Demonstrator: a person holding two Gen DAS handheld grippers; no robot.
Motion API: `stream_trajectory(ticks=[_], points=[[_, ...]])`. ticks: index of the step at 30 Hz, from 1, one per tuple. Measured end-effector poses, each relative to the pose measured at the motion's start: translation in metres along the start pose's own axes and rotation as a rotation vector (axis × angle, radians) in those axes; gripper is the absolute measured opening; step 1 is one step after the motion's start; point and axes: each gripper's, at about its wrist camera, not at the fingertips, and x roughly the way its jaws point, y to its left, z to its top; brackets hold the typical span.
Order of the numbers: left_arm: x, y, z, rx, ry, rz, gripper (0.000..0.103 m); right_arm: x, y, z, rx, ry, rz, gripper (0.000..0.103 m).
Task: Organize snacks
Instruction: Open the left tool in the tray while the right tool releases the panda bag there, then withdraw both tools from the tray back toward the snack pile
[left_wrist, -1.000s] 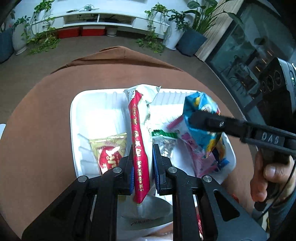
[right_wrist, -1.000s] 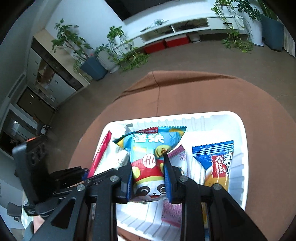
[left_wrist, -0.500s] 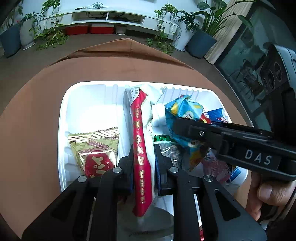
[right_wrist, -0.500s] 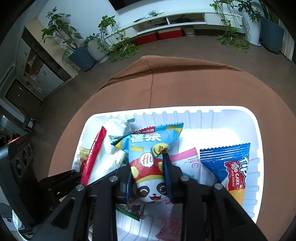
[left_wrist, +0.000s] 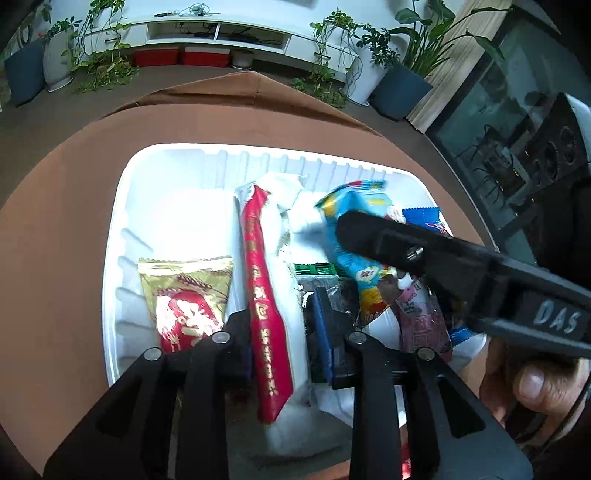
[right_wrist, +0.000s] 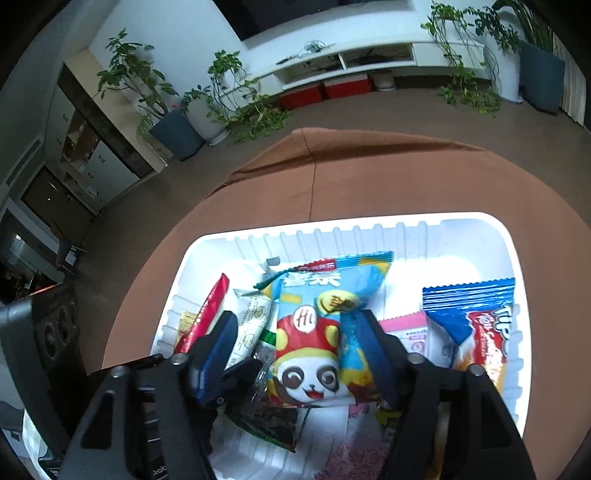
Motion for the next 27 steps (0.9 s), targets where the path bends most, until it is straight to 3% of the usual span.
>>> stream_trajectory(ticks=[2, 4, 6, 15, 21, 27], points=[[-0.001, -0.002, 0.001, -0.004, -0.004, -0.007, 0.033, -0.008, -0.004, -0.001, 0.009, -0.023, 0.014, 0.071], [0.000, -0.007, 0.000, 0.001, -0.007, -0.024, 0.045, -0.016, -0.005, 0.000, 0.019, -0.039, 0.028, 0.072], [-0.002, -0.011, 0.001, 0.016, -0.015, -0.018, 0.065, -0.027, -0.005, 0.000, 0.018, -0.063, 0.043, 0.072], [-0.027, -0.018, 0.005, -0.007, -0.075, -0.006, 0.099, -0.090, -0.010, -0.001, 0.015, -0.181, 0.091, 0.084], [-0.072, -0.014, -0.010, -0.039, -0.139, -0.012, 0.102, -0.140, -0.017, -0.030, 0.034, -0.257, 0.134, 0.092], [-0.126, -0.010, -0.064, -0.035, -0.204, -0.045, 0.103, -0.178, -0.020, -0.091, -0.007, -0.283, 0.148, 0.094]])
